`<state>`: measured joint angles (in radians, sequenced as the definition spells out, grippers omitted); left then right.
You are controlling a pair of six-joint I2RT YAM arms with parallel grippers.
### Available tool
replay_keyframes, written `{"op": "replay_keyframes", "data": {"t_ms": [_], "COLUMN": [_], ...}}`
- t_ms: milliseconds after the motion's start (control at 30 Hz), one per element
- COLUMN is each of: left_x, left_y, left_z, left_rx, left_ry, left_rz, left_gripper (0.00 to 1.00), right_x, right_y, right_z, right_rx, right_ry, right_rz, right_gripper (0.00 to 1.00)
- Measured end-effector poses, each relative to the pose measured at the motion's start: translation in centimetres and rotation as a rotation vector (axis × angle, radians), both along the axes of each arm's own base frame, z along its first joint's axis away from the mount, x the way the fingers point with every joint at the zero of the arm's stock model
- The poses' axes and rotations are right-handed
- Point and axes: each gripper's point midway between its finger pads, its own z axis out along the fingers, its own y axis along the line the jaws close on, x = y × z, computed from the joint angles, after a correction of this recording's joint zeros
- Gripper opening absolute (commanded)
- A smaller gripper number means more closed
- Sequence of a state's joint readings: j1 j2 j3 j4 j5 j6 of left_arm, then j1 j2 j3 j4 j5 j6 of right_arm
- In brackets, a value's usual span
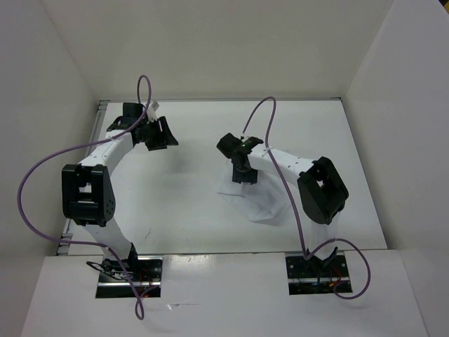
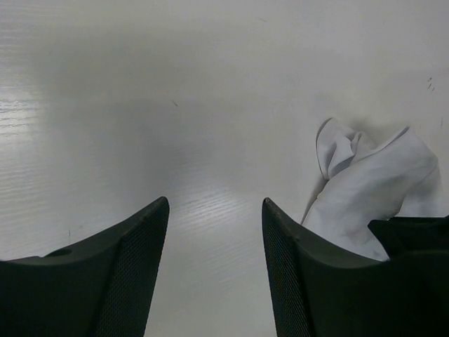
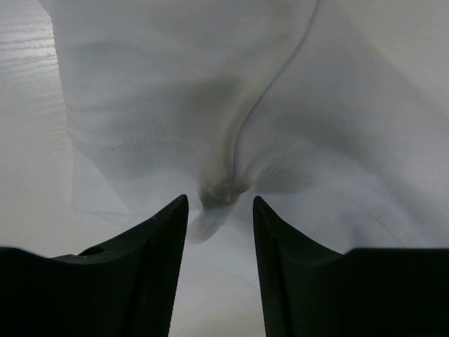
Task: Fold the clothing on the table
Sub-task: Flatten the skirt out
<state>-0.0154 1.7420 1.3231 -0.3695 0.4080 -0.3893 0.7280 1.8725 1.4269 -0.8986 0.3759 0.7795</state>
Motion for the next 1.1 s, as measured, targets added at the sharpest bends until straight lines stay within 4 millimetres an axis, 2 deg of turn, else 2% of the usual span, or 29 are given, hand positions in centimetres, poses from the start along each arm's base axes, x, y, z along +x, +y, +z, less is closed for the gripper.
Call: {"op": "replay_keyframes", "data": {"t_ms": [167, 233, 300, 333, 367, 500, 600, 667, 733, 933, 1000, 1100], "left_x": [-0.1, -0.1, -0.1, -0.1, -0.1, -0.1, -0.1, -0.1, -0.1, -0.1, -0.1, -0.1], "left_y": [-0.2, -0.3, -0.3, -0.3, -0.3, -0.4, -0.4, -0.4, -0.4, -0.5, -0.2, 0.4], "left_z": [0.0, 0.0, -0.1, -0.1, -0.1, -0.1, -0.1, -0.1, -0.1, -0.1, -0.1, -0.3], "left_rx": [-0.009, -0.012, -0.015, -0.016, -0.016, -0.018, -0.019, -0.020, -0.021, -0.031, -0.032, -0.032], "left_ry": [0.000, 0.002, 0.005, 0.005, 0.004, 0.004, 0.004, 0.003, 0.003, 0.004, 0.005, 0.009], "left_rz": [-0.009, -0.013, -0.014, -0.015, -0.016, -0.018, -0.018, -0.020, -0.021, -0.025, -0.019, -0.004], "left_gripper": [0.63, 0.63, 0.63, 0.63, 0.63, 0.63, 0.63, 0.63, 0.63, 0.63, 0.63, 0.63], "right_x": [-0.7, -0.8, -0.7, -0.7, -0.8, -0.9, -0.9, 0.8, 3.5, 14.3, 15.5, 15.0], "right_y": [0.5, 0.7, 1.0, 1.0, 1.0, 0.9, 0.8, 1.4, 2.9, 9.1, 9.8, 8.5], "right_z": [-1.6, -1.8, -1.8, -1.9, -1.9, -1.9, -0.3, 2.9, 7.6, 26.1, 29.2, 31.9], "right_rx": [0.024, 0.035, 0.047, 0.048, 0.047, 0.040, 0.012, 0.015, 0.062, 0.307, 0.377, 0.408], "right_ry": [0.038, 0.044, 0.043, 0.044, 0.046, 0.042, 0.027, -0.030, -0.133, -0.600, -0.690, -0.731], "right_rz": [-0.011, -0.013, -0.017, -0.018, -0.016, -0.031, -0.028, -0.015, 0.006, 0.059, 0.077, 0.088], "right_gripper": [0.46, 0.40, 0.29, 0.08, 0.01, 0.00, 0.00, 0.00, 0.00, 0.00, 0.00, 0.00]}}
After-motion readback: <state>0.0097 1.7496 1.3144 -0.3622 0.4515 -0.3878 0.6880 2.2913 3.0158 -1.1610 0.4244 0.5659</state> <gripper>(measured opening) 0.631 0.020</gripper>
